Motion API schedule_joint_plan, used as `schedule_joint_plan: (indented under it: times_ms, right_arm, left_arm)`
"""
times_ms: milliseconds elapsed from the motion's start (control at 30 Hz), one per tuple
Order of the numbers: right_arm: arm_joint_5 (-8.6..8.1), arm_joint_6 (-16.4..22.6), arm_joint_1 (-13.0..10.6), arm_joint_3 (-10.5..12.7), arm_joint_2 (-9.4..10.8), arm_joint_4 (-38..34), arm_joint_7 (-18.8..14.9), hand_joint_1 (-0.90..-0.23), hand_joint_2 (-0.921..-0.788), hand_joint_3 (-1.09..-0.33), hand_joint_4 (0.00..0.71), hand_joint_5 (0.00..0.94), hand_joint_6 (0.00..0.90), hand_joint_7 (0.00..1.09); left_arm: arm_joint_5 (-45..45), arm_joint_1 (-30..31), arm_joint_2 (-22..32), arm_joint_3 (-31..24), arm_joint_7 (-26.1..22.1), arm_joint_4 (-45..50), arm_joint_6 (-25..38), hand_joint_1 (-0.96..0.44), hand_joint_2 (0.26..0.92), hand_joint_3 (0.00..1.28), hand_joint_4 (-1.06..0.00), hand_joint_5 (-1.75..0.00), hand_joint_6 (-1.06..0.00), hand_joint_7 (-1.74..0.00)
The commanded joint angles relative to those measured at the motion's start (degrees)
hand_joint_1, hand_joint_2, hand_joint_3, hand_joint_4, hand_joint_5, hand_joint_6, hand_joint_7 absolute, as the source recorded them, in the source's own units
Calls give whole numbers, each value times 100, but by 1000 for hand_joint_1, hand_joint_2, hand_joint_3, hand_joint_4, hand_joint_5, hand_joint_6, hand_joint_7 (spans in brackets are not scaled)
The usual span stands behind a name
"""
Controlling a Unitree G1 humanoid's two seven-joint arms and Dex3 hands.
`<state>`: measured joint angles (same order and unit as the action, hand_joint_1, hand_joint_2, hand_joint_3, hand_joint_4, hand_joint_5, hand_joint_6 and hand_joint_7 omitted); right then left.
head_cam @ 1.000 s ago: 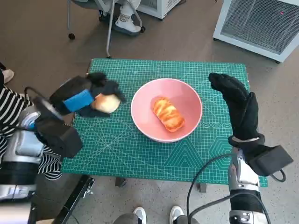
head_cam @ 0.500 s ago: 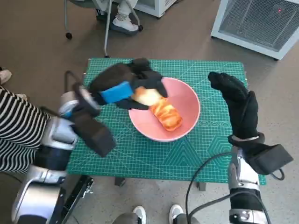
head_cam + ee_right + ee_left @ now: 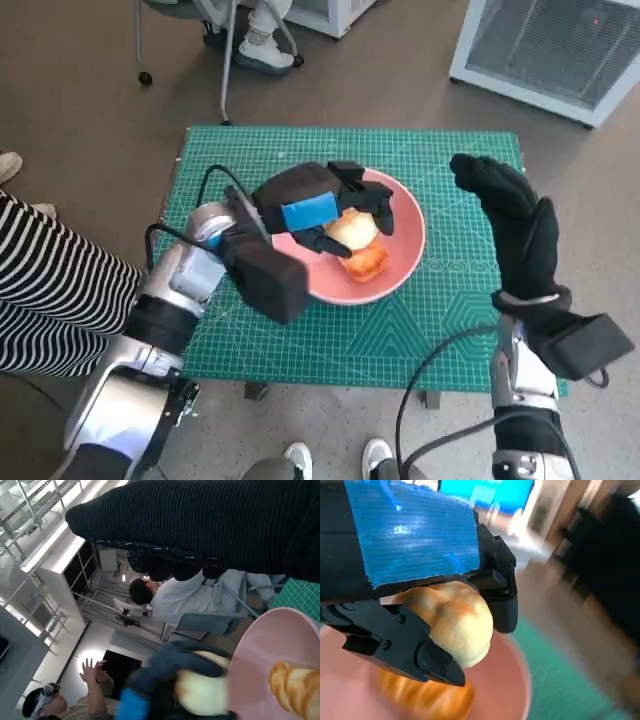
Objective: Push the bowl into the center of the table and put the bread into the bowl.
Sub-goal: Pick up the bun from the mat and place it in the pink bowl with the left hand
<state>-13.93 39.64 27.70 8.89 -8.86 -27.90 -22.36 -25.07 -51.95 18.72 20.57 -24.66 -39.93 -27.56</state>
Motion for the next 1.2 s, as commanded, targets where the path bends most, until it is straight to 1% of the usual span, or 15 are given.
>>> schedule_joint_plan:
  times_ms: [33, 133, 333, 467, 533, 700, 933, 1067, 1200]
  right_arm:
    - [-83, -106, -181, 53, -48, 2, -38, -752, -921, -773, 177, 7, 5, 557]
    - [-91, -104, -177, 66, -49, 8, -40, -753, -921, -772, 172, 4, 6, 563]
    - [-151, -117, -131, 78, -42, -10, -62, -757, -921, -768, 169, 2, 6, 570]
    - [-197, -120, -91, 61, -24, -26, -81, -757, -921, -765, 169, 2, 5, 573]
    - [-205, -123, -69, 52, -14, -44, -86, -756, -921, -763, 169, 2, 5, 575]
    - [-208, -141, -59, 30, 14, -20, -91, -752, -921, -761, 169, 2, 4, 577]
    - [-202, -164, -12, 17, 22, -49, -85, -753, -921, -762, 171, 3, 3, 580]
    - [-217, -180, 13, 22, 6, -30, -95, -750, -921, -761, 172, 3, 3, 582]
    - [-220, -194, 27, 24, -11, 21, -97, -747, -921, -760, 174, 4, 3, 584]
  left_arm:
    - [-55, -88, 69, 67, -279, 168, 338, -56, 832, 80, -397, -77, -376, -247]
    - [8, 6, 98, 16, -253, 302, 348, -77, 828, 65, -398, -26, -387, -200]
    - [135, 204, 194, -135, -183, 723, 415, -79, 818, 52, -375, -4, -376, -166]
    - [380, 314, 299, -309, -398, 1033, 519, -84, 806, 35, -304, 0, -347, -112]
    - [480, 344, 340, -363, -518, 1137, 614, -97, 803, 27, -264, 0, -329, -82]
    - [721, 447, 419, -489, -824, 1418, 947, -130, 803, 20, -201, 0, -290, -43]
    - [1175, 576, 498, -727, -1163, 1662, 1303, -144, 802, 15, -144, 0, -250, -14]
    - [1470, 624, 532, -896, -1291, 1699, 1349, -157, 802, 13, -117, 0, -232, -4]
    - [1694, 675, 553, -1039, -1343, 1661, 1265, -175, 804, 12, -105, 0, -220, -1]
